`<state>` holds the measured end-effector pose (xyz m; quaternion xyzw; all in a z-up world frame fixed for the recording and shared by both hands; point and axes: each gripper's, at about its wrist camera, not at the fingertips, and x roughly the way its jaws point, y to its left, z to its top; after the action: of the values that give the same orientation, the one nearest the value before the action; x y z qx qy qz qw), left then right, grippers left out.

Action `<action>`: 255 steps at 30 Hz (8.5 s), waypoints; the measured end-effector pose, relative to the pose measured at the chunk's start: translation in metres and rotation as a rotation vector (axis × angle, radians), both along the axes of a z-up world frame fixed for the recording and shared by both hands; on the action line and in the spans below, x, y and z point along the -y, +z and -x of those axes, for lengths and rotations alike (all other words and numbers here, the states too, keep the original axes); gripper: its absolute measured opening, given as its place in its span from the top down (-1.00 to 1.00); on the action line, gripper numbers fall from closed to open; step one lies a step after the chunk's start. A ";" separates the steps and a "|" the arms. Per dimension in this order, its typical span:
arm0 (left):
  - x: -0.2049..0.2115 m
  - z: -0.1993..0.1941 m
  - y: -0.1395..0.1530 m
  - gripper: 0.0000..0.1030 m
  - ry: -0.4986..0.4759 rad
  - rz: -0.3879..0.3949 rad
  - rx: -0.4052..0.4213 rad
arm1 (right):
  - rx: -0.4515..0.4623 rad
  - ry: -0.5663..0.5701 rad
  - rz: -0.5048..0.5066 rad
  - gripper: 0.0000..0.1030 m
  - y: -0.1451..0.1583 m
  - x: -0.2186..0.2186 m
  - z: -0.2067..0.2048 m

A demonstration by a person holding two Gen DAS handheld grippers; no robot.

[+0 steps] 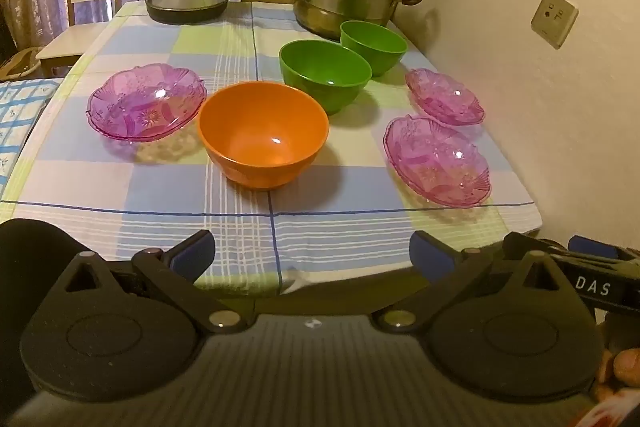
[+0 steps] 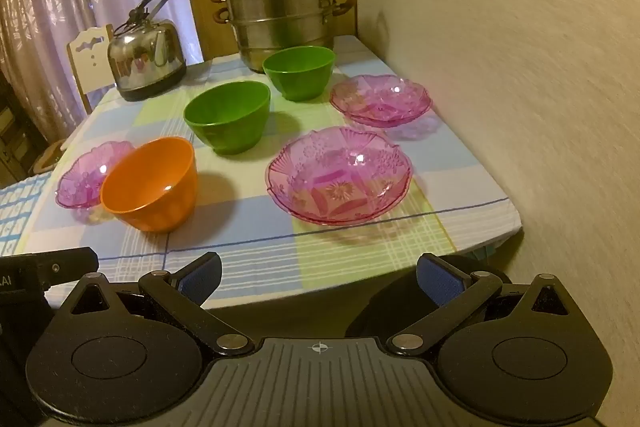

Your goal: Organize plates and bowls

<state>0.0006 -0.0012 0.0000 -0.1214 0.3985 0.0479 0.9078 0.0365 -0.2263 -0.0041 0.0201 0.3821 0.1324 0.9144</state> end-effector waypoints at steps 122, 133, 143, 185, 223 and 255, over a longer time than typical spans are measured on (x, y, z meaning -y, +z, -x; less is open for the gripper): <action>0.048 -0.157 -0.039 -0.97 -0.131 0.195 -0.004 | -0.012 -0.183 -0.219 -0.68 -0.014 0.104 -0.111; 0.070 -0.194 -0.081 -0.39 -0.145 0.136 -0.044 | -0.098 -0.114 -0.203 -0.14 -0.057 0.106 -0.160; 0.067 -0.216 -0.100 0.00 -0.124 0.120 -0.053 | -0.168 -0.082 -0.200 0.30 -0.083 0.099 -0.192; 0.093 -0.311 -0.034 0.67 -0.199 0.074 0.076 | -0.077 -0.136 -0.141 0.83 -0.037 0.110 -0.258; 0.111 -0.434 -0.096 0.57 -0.204 0.010 -0.014 | -0.056 -0.143 0.060 0.80 -0.095 0.083 -0.374; 0.086 -0.241 -0.011 -0.52 -0.146 0.025 0.069 | -0.010 -0.172 -0.071 -0.14 -0.014 0.082 -0.208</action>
<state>0.2411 -0.0869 -0.0105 -0.1051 0.3752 -0.0278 0.9205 0.2444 -0.3086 -0.0178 0.0860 0.3787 0.0666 0.9191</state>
